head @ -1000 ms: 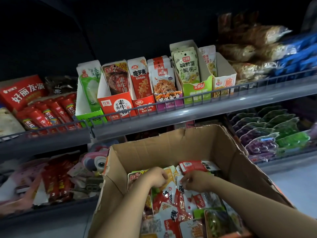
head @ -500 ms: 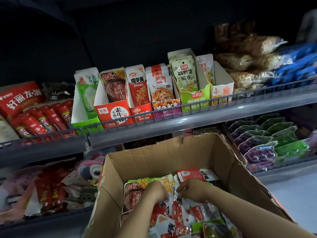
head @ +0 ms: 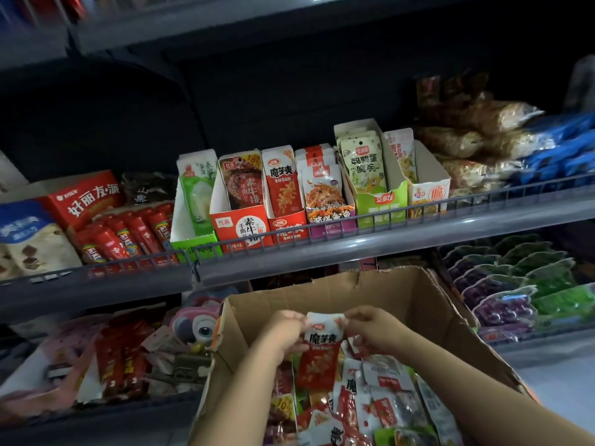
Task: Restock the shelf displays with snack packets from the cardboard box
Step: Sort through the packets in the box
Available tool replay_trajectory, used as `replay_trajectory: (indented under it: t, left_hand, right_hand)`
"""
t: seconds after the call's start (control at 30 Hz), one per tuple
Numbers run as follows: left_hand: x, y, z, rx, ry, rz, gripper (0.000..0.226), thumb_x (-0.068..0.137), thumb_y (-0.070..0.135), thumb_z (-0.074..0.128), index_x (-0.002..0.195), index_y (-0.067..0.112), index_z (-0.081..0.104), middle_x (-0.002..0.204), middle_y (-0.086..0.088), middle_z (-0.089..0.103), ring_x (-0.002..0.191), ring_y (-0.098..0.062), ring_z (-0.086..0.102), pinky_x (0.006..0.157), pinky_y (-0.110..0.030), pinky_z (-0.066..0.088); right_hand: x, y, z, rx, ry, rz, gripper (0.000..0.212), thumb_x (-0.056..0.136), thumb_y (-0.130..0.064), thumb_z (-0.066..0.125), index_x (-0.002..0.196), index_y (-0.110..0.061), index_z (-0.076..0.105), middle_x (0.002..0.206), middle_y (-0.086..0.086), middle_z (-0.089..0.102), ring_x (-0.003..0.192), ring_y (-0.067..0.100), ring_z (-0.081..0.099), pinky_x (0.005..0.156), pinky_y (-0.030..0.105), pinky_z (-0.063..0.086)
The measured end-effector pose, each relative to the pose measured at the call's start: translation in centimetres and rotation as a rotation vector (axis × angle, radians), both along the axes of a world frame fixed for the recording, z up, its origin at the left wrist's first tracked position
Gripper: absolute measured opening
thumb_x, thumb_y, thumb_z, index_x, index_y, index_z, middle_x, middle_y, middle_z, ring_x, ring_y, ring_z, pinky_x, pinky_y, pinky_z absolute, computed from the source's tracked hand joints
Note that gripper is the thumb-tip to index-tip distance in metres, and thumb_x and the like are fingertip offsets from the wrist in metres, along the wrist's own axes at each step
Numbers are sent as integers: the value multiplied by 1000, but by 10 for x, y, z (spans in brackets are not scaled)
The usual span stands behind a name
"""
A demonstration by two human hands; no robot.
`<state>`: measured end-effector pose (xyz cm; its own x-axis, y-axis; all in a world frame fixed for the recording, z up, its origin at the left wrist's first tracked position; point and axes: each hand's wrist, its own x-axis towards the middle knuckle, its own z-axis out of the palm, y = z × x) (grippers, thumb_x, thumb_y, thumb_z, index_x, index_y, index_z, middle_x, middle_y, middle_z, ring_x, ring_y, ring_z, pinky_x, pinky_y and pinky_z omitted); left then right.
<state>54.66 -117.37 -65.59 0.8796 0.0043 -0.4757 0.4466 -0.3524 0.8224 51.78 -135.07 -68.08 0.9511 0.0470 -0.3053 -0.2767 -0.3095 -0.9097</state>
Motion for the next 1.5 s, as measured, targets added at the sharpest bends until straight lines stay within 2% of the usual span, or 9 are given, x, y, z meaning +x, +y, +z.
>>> replay_trajectory:
  t: [0.1,0.2,0.3,0.67,0.77,1.03,1.23,1.37,1.5]
  left_hand:
    - [-4,2,27,-147,-80,43,8,95,8,54,101,4,57,105,-17,65,79,-22,64,52,-22,56]
    - [-12,3,52,-255,-156,76,7,93,11,57,96,6,60,93,-12,67,75,-19,66,55,-23,57]
    - [-15,2,68,-334,-200,125,5,92,14,60,94,9,61,90,-9,69,74,-17,66,54,-22,56]
    - [-17,-9,84,-266,-274,-14,26,83,41,68,97,18,71,86,-1,75,79,-17,62,58,-24,36]
    - [-17,-12,87,-246,-336,-2,19,86,32,67,95,17,71,83,0,74,71,-11,65,58,-22,40]
    - [-12,-14,87,-34,-545,-144,14,91,31,61,97,20,67,86,7,72,75,-6,69,66,-24,56]
    - [-13,-10,90,-112,-512,-182,13,89,35,63,97,25,66,87,8,73,76,-6,70,69,-24,55]
    - [-12,-9,93,-142,-525,-164,5,87,31,66,90,28,65,84,10,72,73,-3,69,59,-17,49]
    - [-11,-8,93,-167,-547,-98,6,87,31,66,88,25,66,83,7,73,74,-7,69,63,-22,54]
  right_hand:
    - [-4,1,17,104,-34,-8,19,91,-33,60,95,-16,68,82,11,70,64,15,58,60,28,48]
    - [-9,5,39,140,-84,-5,26,93,-33,57,78,-15,68,58,3,61,51,12,52,52,22,42]
    - [-13,8,60,170,-137,-34,32,94,-35,55,68,-17,60,51,2,55,44,11,48,46,21,36]
    - [-9,4,86,141,-326,-102,25,94,-31,55,81,-15,68,61,1,61,50,11,53,54,24,41]
    - [-8,5,87,175,-325,-65,23,93,-32,56,84,-15,69,67,4,63,53,14,53,53,25,39]
    - [-7,9,90,203,-354,-80,21,89,-21,62,71,-12,65,49,-9,56,44,5,42,47,17,31]
    - [-5,16,99,247,-387,-146,20,91,-7,58,71,-6,63,46,-9,59,38,-3,50,42,8,36]
    - [-5,18,101,121,-447,-153,19,88,-15,63,71,-11,67,59,-5,68,53,1,61,53,12,43]
    - [-1,23,106,17,-469,-152,19,88,-17,65,71,-10,70,66,2,72,60,8,65,60,18,48]
